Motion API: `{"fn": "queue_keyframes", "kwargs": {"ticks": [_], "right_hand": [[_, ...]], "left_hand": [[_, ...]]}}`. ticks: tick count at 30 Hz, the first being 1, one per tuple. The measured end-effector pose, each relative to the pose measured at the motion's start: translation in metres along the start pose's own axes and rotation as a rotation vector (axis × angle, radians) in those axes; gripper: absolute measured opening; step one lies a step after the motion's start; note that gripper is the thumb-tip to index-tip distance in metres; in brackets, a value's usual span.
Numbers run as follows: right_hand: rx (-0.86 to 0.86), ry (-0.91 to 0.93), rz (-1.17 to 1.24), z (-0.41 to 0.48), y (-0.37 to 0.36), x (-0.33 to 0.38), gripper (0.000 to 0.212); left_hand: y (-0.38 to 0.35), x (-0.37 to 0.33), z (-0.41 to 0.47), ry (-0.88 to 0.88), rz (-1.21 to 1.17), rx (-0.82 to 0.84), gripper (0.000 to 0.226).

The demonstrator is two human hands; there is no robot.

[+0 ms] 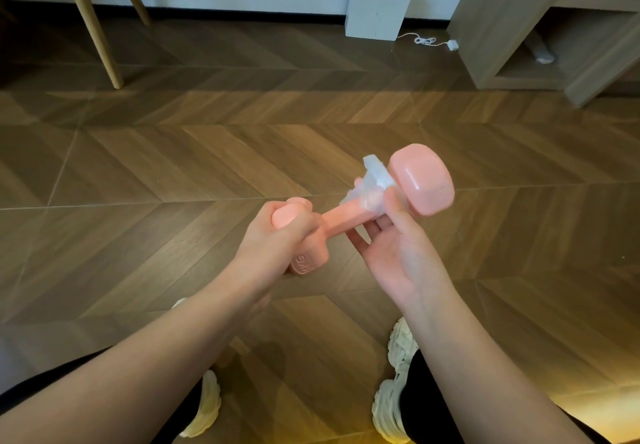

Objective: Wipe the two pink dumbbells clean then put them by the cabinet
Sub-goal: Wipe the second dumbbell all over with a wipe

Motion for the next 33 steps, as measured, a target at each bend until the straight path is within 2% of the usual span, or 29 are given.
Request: {"fn": "queue_keyframes", "kwargs": {"ticks": [3,5,11,14,19,22,25,30,33], "right_hand": [[-0.048,0.01,0.047,0.0,0.006,0.0,0.047],[-0.054,-0.008,0.101,0.002,0.009,-0.002,0.031],[-0.137,-0.023,0.214,0.008,0.01,-0.005,0.017],[-0.257,-0.008,0.256,0.009,0.021,-0.005,0.021],[-0.26,0.002,0.189,0.013,0.026,0.001,0.019],[-0.23,0.006,0.138,0.011,0.023,-0.005,0.007],[-0.199,0.036,0.045,0.007,0.015,-0.015,0.035],[-0.162,-0.075,-0.127,0.001,0.002,-0.041,0.016],[-0.148,-0.022,-0.116,-0.001,-0.001,-0.03,0.017]], "left_hand": [[-0.002,0.001,-0.001,-0.002,0.009,-0.002,0.056],[-0.004,0.001,-0.001,-0.003,0.001,0.001,0.051],[-0.011,0.002,-0.003,-0.027,0.044,0.02,0.051],[-0.018,-0.003,-0.006,-0.086,0.073,0.038,0.053],[-0.032,-0.008,-0.01,-0.125,0.051,0.1,0.057],[-0.033,-0.011,-0.008,-0.137,0.02,0.106,0.054],[-0.032,-0.011,-0.008,-0.139,0.012,0.102,0.054],[-0.032,-0.011,-0.008,-0.146,-0.013,0.092,0.067],[-0.033,-0.014,-0.009,-0.159,0.01,0.126,0.076]]}}
Point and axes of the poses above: each hand's wrist, its own z-axis towards the middle knuckle, its own y-axis out of the back of the hand, x = y × z, the point moved 10 cm from there along z, towards the middle knuckle, and after that the axes turned 3 degrees about -x, right-handed, at the moved point
